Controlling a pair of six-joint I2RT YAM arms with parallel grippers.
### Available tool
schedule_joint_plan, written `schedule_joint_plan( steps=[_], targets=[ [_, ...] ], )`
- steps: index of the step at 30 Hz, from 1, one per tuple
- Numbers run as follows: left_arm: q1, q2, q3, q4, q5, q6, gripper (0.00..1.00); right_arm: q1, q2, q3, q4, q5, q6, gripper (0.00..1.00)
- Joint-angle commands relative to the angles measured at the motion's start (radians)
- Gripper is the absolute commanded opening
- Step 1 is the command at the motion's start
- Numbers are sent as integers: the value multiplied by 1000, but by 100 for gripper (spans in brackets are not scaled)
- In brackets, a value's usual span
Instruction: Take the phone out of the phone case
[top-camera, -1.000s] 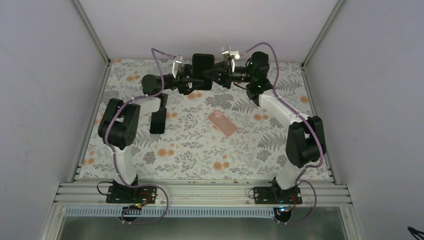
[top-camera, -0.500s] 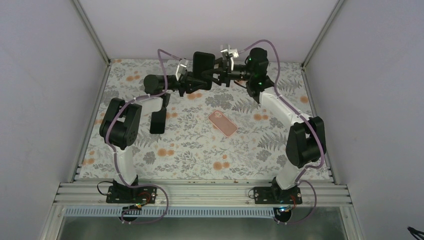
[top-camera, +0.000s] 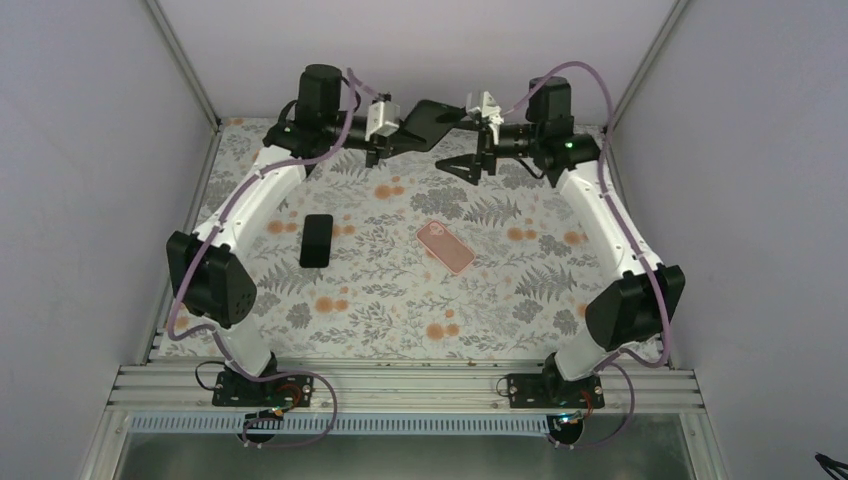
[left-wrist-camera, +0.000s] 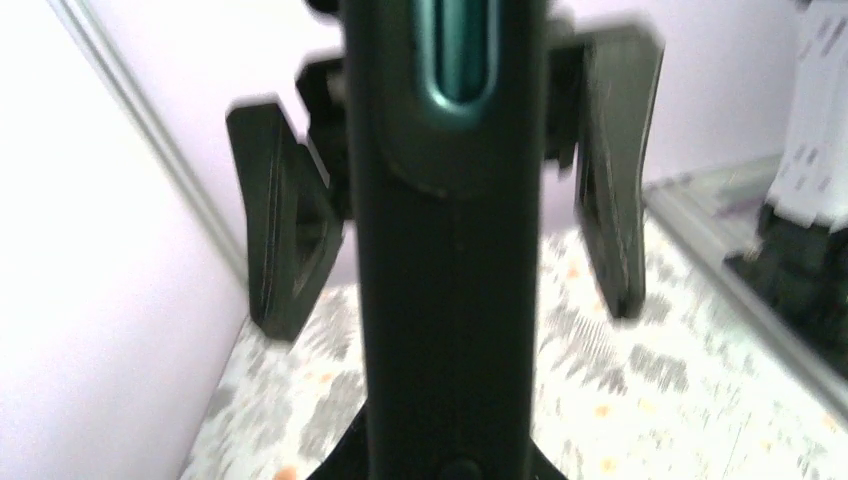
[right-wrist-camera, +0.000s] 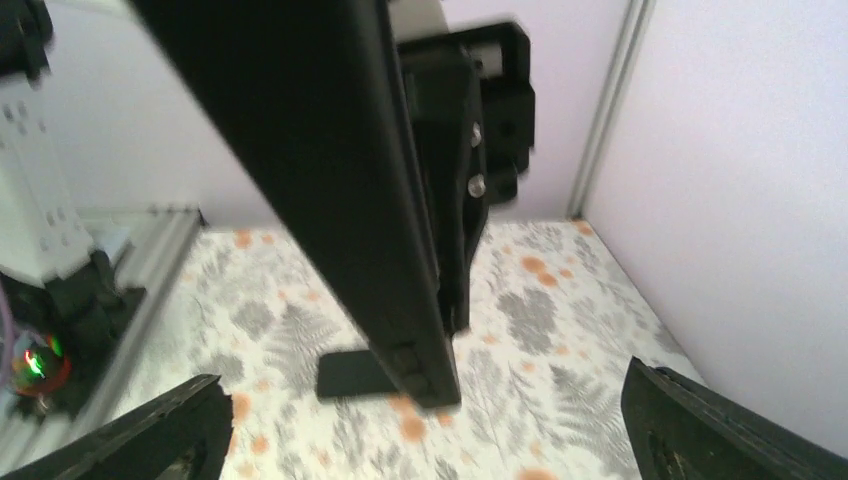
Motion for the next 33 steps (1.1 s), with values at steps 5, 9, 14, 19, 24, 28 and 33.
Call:
schedule_joint_plan(
  steps=[5, 9, 14, 19, 24, 28, 33],
  targets=[
    [-46, 2, 51, -840, -631, 725, 2, -2, 55, 227, -822, 168, -661, 100],
    [-68, -48, -16, -812, -811, 724, 2, 12, 44, 139, -793, 226, -674, 100],
    [-89, -111, -30, -826, -866, 724, 2, 28, 26, 11, -665, 255, -640, 100],
    [-135, -155, -96, -811, -950, 729, 2, 48, 44, -33, -614, 249, -623, 100],
    [-186, -159, -148, -799, -1010, 726, 2, 78, 55, -39, -536, 267, -577, 100],
    [-208, -156, -177, -785, -1041, 721, 2, 94, 119, 0, -543, 263, -574, 100],
    [-227, -163, -201, -776, -1061, 723, 2, 102, 147, 25, -562, 266, -583, 100]
  ],
)
